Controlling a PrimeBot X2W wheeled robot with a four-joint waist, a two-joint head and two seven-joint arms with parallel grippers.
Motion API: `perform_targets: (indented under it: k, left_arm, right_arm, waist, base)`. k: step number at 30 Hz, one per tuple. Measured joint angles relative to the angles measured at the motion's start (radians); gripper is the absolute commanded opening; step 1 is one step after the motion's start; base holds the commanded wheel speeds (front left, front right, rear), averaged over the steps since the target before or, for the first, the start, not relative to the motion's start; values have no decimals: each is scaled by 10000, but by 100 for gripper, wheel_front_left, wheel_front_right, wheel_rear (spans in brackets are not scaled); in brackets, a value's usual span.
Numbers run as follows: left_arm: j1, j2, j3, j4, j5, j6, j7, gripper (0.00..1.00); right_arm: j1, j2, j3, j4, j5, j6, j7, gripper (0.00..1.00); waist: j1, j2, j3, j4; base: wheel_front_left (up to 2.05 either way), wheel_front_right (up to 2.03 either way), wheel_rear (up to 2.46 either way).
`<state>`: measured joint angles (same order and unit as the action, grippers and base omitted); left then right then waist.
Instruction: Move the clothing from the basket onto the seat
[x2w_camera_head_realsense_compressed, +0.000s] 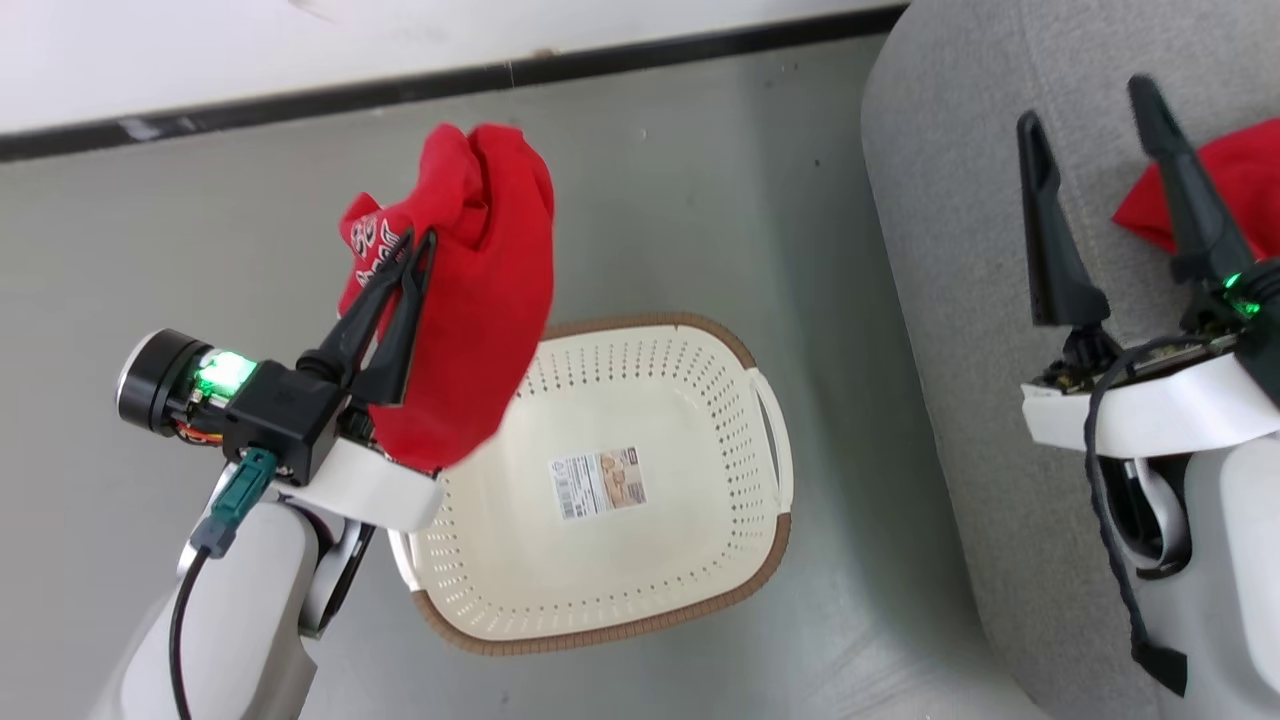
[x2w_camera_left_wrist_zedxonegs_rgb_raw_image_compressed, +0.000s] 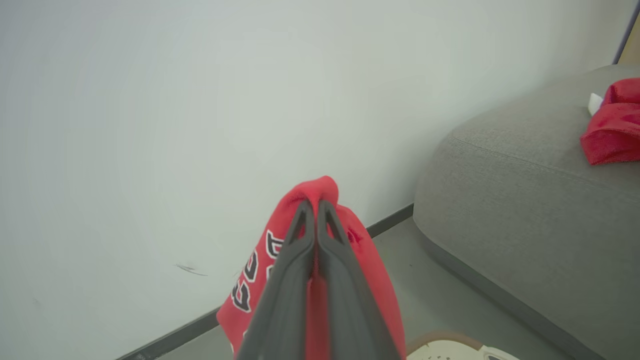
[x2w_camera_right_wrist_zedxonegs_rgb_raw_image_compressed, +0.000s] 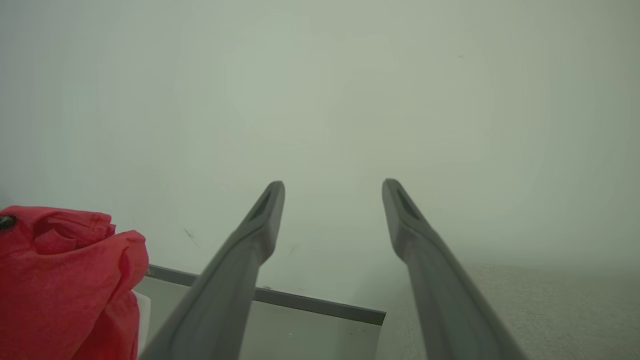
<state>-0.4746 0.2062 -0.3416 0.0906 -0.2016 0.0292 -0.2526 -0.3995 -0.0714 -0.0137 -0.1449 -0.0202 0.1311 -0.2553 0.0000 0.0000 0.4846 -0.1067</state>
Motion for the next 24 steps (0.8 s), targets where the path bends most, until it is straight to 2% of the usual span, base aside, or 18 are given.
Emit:
perform_targets:
  k: [14,24]
  left_arm:
    - [433,531,-4,-686,-230,-560,0,0]
    - [562,849,-102,-1091,-378,-863,267,0]
  right_arm:
    - [1306,13,454,669,31,0,0,100]
    - [2052,-17,1262,1225,314,0,0,100]
  waist:
    - [0,0,-1790,237]
    - [0,0,-3025,379]
  base:
    - [0,0,0]
    - [0,0,0]
